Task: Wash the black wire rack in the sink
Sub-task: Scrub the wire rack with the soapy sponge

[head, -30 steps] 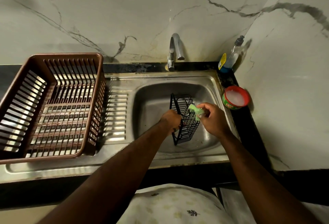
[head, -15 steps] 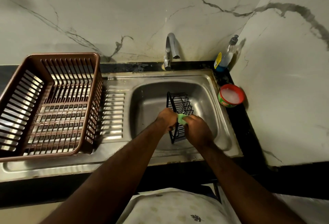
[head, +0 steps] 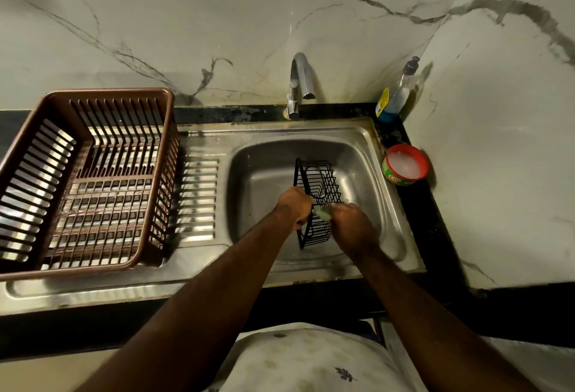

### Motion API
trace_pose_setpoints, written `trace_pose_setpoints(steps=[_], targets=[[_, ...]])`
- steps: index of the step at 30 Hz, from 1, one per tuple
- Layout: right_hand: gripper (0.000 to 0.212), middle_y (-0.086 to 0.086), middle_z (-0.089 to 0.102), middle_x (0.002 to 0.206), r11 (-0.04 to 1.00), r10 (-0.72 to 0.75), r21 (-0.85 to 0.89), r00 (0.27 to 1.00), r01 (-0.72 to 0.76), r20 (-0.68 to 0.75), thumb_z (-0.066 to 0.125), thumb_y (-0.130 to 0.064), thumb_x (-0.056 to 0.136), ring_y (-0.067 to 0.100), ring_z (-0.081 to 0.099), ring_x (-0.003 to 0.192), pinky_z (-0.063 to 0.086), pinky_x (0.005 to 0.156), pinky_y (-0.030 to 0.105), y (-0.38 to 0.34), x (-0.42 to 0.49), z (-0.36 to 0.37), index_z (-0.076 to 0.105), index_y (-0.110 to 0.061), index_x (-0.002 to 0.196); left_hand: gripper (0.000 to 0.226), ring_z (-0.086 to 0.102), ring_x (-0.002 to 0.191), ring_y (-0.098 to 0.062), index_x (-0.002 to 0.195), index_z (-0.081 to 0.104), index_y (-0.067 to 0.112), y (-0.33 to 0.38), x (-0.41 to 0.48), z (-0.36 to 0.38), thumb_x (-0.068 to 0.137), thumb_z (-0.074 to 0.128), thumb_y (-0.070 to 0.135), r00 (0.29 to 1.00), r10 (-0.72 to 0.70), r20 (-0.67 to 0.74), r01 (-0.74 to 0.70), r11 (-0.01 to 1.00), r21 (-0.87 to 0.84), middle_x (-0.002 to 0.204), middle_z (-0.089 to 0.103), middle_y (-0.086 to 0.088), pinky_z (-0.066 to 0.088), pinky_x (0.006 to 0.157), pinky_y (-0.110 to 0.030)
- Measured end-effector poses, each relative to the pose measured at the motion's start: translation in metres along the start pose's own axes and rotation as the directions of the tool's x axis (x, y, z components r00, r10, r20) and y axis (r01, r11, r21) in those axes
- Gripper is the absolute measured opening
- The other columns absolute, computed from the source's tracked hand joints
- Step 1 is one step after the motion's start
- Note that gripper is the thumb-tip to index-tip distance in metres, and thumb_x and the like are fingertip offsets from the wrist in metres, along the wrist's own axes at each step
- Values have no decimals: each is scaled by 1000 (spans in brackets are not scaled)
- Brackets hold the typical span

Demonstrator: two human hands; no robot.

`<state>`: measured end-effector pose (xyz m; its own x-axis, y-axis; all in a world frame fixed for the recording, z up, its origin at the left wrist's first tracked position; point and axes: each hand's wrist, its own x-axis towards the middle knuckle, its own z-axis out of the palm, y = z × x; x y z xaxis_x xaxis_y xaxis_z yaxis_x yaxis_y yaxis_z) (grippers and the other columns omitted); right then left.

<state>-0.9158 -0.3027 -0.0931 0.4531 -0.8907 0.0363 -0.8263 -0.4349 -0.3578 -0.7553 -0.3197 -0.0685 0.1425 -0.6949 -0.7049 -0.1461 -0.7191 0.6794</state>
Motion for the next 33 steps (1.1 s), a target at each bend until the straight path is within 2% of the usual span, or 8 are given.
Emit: trace_pose_setpoints(steps=[4,8,15,19,22,26,29,33], targets=[[33,7,75,96,992,50,122,993,-36,-111,48,-21,96,25,68,83,54,71,31,12,-8,-16,76,-11,109,15,66,86,-34,106,62,10,-6,2,5,100,52,20,999,27,-40,-26,1000,14,100,67,-16,59,89,-54],[31,12,72,108,988,128,108,969,-107,-210,59,-3,87,27,66,95,48,82,27,6,1,-27,72,-3,116,17,55,71,-25,92,60,14,3,-7,0,102,47,13,1000,6,-9,-6,1000,-12,85,61,-13,51,73,-40],[28,6,60,101,998,48,45,998,-50,42,48,-27,88,22,57,88,51,72,35,-19,20,-13,68,-10,97,17,59,76,-25,92,62,10,10,-12,-7,101,48,11,1000,-17,1,17,999,29,86,62,-13,53,71,-38],[12,4,61,88,996,33,79,999,-36,43,62,-9,85,21,60,76,46,61,28,-9,24,-11,73,-12,87,19,59,75,-24,91,61,10,9,-9,-11,103,47,12,1000,-17,15,17,999,48,86,61,-13,46,59,-30],[14,0,63,75,981,176,81,984,-175,-8,66,-13,89,19,57,64,34,52,22,5,25,-21,78,-18,88,24,56,66,-17,85,58,13,10,-12,-10,106,46,13,999,-39,33,39,999,5,79,58,-7,40,56,-27],[21,2,77,96,969,213,146,974,-200,-80,68,-19,89,21,71,83,57,71,30,5,26,-36,76,-21,108,24,53,67,-15,84,57,15,12,-13,-9,104,44,13,995,-79,53,82,995,-58,81,56,-5,37,57,-27],[28,10,74,107,972,157,198,973,-122,-169,65,-7,87,24,69,95,58,82,38,-8,34,-39,74,-12,113,26,55,64,-14,83,52,17,15,-15,-12,105,40,13,991,-105,86,112,990,-85,78,57,-3,36,57,-28],[24,15,71,96,985,41,168,999,-36,-26,57,1,83,30,66,87,56,76,42,-24,45,-27,77,-4,97,16,58,61,-15,100,61,13,15,-16,-15,106,46,11,992,-95,82,97,995,-26,80,61,-5,41,52,-27]])
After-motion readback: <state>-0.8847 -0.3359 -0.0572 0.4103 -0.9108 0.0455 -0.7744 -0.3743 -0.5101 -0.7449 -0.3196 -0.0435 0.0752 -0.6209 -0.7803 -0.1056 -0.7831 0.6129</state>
